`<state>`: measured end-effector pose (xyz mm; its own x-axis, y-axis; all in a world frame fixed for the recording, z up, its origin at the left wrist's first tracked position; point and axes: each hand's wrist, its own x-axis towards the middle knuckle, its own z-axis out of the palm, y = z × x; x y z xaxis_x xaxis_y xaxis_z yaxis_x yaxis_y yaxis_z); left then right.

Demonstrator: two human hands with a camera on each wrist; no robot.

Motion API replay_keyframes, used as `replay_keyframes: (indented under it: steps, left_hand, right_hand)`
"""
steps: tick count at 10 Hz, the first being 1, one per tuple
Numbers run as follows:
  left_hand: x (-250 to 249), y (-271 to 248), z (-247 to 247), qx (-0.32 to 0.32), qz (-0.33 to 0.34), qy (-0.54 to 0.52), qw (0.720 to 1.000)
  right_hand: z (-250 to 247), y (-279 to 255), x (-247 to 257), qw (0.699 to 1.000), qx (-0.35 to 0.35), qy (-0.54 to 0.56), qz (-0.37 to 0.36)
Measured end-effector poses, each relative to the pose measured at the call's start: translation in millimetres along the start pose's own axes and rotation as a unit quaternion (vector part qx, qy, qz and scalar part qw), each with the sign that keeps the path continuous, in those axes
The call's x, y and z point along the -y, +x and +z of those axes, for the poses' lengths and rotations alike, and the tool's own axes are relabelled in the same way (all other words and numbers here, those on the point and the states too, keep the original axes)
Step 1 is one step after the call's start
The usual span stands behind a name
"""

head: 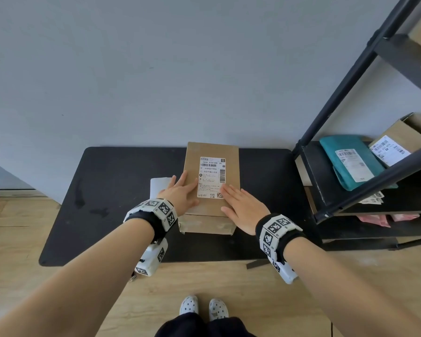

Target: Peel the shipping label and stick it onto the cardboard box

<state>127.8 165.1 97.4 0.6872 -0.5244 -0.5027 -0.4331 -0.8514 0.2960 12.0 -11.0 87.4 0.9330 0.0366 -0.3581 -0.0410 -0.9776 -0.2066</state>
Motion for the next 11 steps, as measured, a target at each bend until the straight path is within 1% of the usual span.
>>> replay_keyframes:
  steps: [1, 2, 3, 4, 5, 7, 8, 9, 10, 11]
  left_hand:
    - [0.1, -3.1, 1.2, 0.005, -0.004, 0.012, 1.000]
    - [-2.1, -2.6, 0.8, 0.019, -0.002, 0.037, 0.999]
    - [-7.2, -5.3, 1.4, 0.025, 0.030, 0.080, 0.996]
    - [-12.9, -10.2, 4.1, 0.031, 0.088, 0.137, 0.986]
    - [-14.9, -15.4, 9.3, 0.021, 0.087, 0.149, 0.985]
    - [-12.5, -16.5, 20.9, -0.005, 0.123, 0.179, 0.976]
    - [-8.6, -14.5, 20.9, -0.010, 0.119, 0.154, 0.981]
    - [-4.4, -15.4, 19.1, -0.030, 0.081, 0.135, 0.987]
    - [1.6, -18.1, 15.8, -0.050, 0.047, 0.109, 0.992]
    - [5.0, -22.1, 5.4, -0.066, 0.036, 0.106, 0.991]
  right_hand:
    - [-4.9, 5.2, -1.8, 1.000, 0.003, -0.001, 0.017]
    - [-5.7, -1.1, 2.9, 1.000, 0.010, 0.003, 0.002]
    - [-1.2, -10.6, 7.1, 1.000, 0.012, -0.003, -0.029]
    - [0.3, -16.4, 2.6, 1.000, -0.009, -0.007, -0.028]
    - [2.7, -19.6, -0.5, 1.000, -0.015, 0.006, -0.005]
    - [-4.1, -1.5, 9.9, 1.000, -0.013, 0.019, 0.021]
    - [-13.4, 11.9, 7.0, 0.999, -0.012, 0.029, 0.039]
    - [-22.3, 17.9, -0.9, 0.997, -0.010, 0.029, 0.067]
    - [-29.1, 13.5, -10.2, 0.993, -0.033, 0.050, 0.106]
    - [-34.4, 5.9, -13.5, 0.990, -0.066, 0.070, 0.106]
